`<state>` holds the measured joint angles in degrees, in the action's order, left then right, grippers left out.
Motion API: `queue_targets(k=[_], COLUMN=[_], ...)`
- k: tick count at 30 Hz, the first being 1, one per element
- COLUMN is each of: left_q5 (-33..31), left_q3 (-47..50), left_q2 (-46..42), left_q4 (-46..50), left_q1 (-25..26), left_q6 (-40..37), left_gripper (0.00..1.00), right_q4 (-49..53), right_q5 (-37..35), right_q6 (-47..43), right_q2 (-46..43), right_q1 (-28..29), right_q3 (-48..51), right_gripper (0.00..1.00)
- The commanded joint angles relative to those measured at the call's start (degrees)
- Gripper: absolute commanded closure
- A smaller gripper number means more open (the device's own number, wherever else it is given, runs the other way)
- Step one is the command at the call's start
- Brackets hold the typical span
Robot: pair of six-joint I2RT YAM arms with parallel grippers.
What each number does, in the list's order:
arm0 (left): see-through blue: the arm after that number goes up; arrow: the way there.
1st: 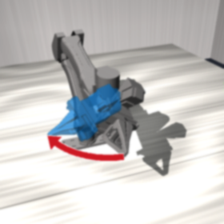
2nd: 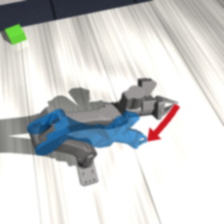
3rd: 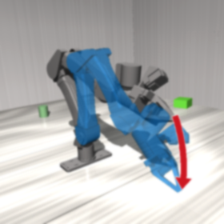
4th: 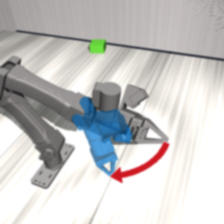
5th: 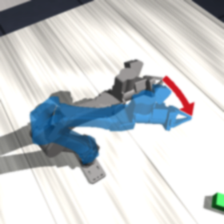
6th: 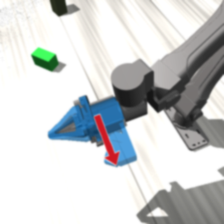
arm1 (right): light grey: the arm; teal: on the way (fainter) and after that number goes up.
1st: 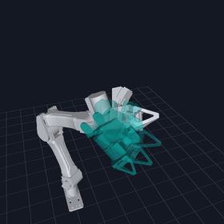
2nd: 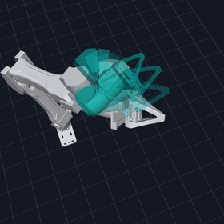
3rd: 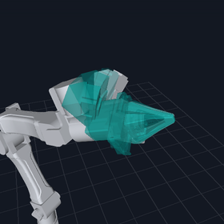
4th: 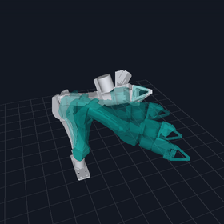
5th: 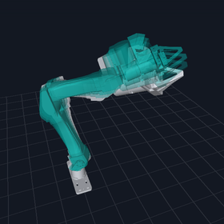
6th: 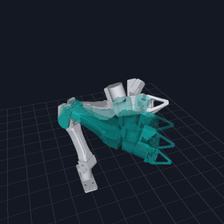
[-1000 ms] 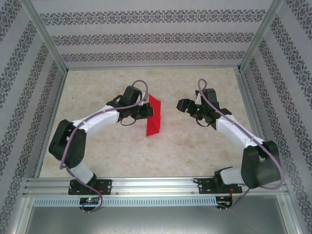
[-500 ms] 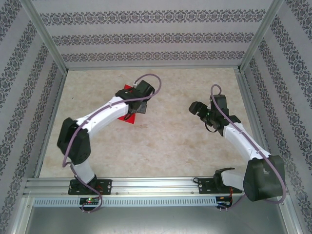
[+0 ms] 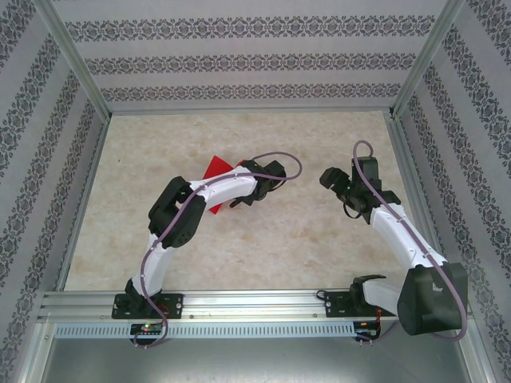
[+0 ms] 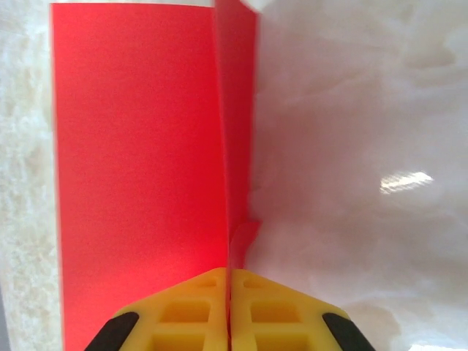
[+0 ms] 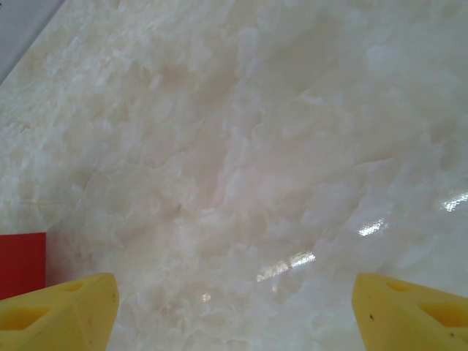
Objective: Fold a paper plane with a square sheet of paper (pick it up from the middle)
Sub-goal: Turn over the paper at the center of the table.
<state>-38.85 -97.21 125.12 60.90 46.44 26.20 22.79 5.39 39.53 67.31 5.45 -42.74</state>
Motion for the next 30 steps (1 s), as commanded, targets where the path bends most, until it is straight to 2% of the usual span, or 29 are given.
queue_targets(k=[1, 8, 14, 18, 20, 23, 26, 30], left_q5=[3.7, 9.8, 19.6, 29.8, 35.1, 39.6, 42.0, 42.2], left_q3=[-2.1, -1.5, -1.5, 0.0, 1.4, 3.5, 7.0, 14.4], left_q2=[1.2, 1.6, -1.0, -7.1, -10.4, -15.0, -20.3, -27.4], left_q4=[-0.8, -3.2, -6.0, -9.9, -12.5, -15.3, -17.6, -20.5], left_q1=[1.3, 1.8, 1.8, 1.8, 1.7, 1.0, -1.2, -6.9], left_q6=[2.0, 2.3, 2.5, 3.5, 4.0, 5.3, 7.4, 10.2], left_gripper=[0.90, 0.83, 0.65, 0.48, 0.44, 0.36, 0.32, 0.26], right_q4=[0.5, 0.3, 0.5, 0.7, 0.4, -0.7, -1.2, -2.5], right_q5=[-1.5, -0.9, 0.2, 1.9, 3.7, 7.3, 9.3, 8.8], right_q6=[0.7, 1.0, 1.2, 1.0, 0.8, 0.7, 0.6, 1.4], right_q2=[-0.4, 0.9, 1.9, 2.8, 3.9, 6.2, 9.2, 14.6], right_q1=[-0.9, -1.3, -1.2, -1.2, -1.3, -0.6, 2.5, 11.0], right_q3=[0.5, 0.0, -1.1, -2.4, -3.0, -4.2, -6.4, -11.1], right_gripper=[0.16, 0.16, 0.16, 0.16, 0.17, 0.19, 0.22, 0.25])
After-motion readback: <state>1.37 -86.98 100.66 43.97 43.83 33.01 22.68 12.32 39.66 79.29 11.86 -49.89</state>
